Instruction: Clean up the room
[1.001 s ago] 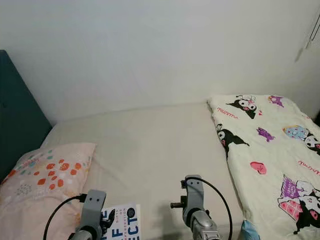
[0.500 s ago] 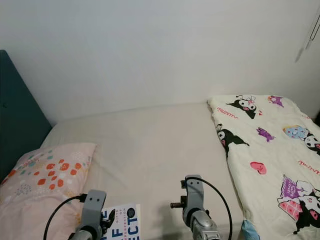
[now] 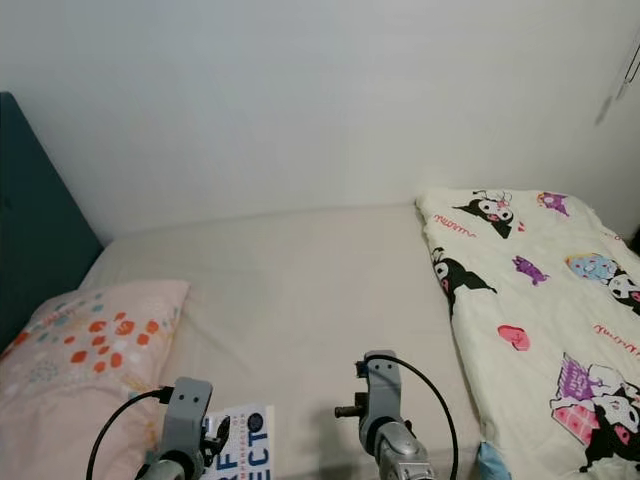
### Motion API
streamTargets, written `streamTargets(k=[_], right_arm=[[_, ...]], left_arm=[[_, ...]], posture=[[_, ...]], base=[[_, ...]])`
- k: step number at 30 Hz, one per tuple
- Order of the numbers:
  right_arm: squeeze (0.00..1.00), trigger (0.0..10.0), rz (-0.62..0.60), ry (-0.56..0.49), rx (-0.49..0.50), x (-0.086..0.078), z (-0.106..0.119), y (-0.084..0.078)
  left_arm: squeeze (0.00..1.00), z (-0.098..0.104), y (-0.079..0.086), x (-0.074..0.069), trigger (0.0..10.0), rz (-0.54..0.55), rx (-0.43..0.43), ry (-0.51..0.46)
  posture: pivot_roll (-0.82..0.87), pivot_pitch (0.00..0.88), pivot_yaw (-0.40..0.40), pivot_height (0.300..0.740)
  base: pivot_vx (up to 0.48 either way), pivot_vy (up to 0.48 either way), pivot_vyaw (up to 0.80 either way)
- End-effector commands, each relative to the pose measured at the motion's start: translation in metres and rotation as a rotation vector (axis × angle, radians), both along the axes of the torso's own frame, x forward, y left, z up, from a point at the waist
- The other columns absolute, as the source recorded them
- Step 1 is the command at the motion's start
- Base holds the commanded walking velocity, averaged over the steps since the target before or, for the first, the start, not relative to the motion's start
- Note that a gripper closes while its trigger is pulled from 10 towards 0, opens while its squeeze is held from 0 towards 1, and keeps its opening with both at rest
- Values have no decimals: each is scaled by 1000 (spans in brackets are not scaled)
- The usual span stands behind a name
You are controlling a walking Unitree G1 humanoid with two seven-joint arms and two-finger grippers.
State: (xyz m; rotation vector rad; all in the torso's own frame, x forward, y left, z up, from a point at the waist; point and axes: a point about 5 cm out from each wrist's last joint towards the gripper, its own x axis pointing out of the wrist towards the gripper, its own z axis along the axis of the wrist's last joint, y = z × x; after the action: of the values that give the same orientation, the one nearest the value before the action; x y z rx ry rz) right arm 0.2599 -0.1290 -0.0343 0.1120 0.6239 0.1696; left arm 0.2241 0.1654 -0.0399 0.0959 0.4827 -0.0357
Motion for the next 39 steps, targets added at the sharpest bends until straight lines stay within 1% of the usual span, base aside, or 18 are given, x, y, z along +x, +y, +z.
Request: streamTargets(k=[1,24,25,28,33,35,39], right_arm=[[0,10000,-6,20,2,-3,-3,0],[0,10000,-5,21,5,-3,-3,1],[0,10000,-7,23,5,-3,-3,0],[0,10000,-9,24,5,-3,-3,0],[0,10000,-11,25,6,-4,-4,0],[0,10000,-12,25,6,-4,-4,0],[0,10000,-14,27,5,-4,-4,-1]], left_arm=[[0,0,-1,0,10000,-8,3,-2],[0,0,0,-1,10000,-11,9,1],[0,-4,3,-2,10000,-9,19,57],[0,-5,3,-2,10000,-21,27,77],[0,-4,2,-1,10000,-24,23,65],[0,-3,2,0,10000,-30,42,60],[0,-3,-1,-1,10000,-51,48,56]], posture=[[54,1,-18,740],[57,0,-17,740],[59,2,-16,740],[59,3,-14,740],[59,5,-13,740],[59,5,-13,740],[59,8,-13,740]], base=[[0,-431,0],[0,-433,0],[0,472,0],[0,472,0],[0,472,0],[0,0,0],[0,0,0]])
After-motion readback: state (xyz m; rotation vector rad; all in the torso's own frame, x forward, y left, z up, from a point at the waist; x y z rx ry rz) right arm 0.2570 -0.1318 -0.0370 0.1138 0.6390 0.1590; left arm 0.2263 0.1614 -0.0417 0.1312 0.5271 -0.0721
